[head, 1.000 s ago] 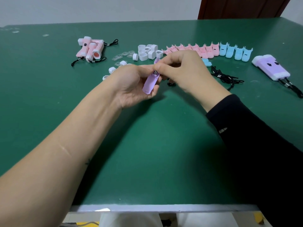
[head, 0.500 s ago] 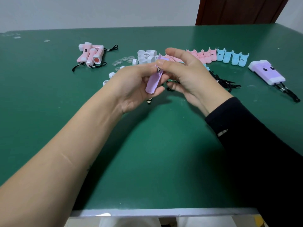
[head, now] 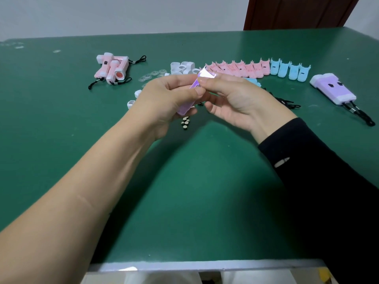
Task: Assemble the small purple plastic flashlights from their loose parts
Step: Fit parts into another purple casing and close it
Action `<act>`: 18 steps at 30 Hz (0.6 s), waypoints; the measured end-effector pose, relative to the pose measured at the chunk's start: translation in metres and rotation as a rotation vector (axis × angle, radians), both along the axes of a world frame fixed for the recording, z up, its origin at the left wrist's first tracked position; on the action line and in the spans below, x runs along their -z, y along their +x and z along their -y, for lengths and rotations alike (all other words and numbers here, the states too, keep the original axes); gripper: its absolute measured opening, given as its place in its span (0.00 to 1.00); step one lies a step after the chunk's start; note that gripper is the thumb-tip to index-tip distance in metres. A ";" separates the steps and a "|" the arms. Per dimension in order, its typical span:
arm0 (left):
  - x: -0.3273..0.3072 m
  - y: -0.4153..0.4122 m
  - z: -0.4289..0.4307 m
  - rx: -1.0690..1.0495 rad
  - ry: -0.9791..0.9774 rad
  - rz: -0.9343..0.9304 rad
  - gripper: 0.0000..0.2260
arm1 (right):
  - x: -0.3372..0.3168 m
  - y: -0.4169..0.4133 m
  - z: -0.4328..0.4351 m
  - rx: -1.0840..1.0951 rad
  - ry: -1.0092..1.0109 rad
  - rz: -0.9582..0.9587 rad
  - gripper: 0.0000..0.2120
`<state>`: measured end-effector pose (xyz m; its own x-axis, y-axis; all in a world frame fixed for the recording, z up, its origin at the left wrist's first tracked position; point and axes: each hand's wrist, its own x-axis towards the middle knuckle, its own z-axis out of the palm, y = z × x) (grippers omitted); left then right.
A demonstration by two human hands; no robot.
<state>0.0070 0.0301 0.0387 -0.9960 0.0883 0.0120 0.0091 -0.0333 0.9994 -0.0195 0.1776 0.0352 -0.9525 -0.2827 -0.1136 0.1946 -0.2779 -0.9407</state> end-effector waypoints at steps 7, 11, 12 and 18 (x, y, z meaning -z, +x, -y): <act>0.000 -0.001 0.002 -0.010 0.006 0.004 0.09 | 0.002 0.001 0.002 0.016 0.002 -0.056 0.06; 0.003 -0.003 0.004 -0.006 0.015 0.026 0.09 | 0.004 0.001 0.004 0.043 0.087 -0.085 0.06; 0.003 -0.003 0.004 0.000 0.031 0.039 0.10 | 0.004 0.001 0.004 0.045 0.104 -0.090 0.04; 0.000 -0.005 0.005 0.033 0.173 0.126 0.14 | -0.001 -0.002 0.003 0.018 0.001 0.004 0.06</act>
<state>0.0023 0.0246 0.0387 -0.9872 0.1283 -0.0945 -0.1193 -0.2025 0.9720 -0.0214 0.1750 0.0367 -0.9570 -0.2654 -0.1174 0.1931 -0.2805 -0.9402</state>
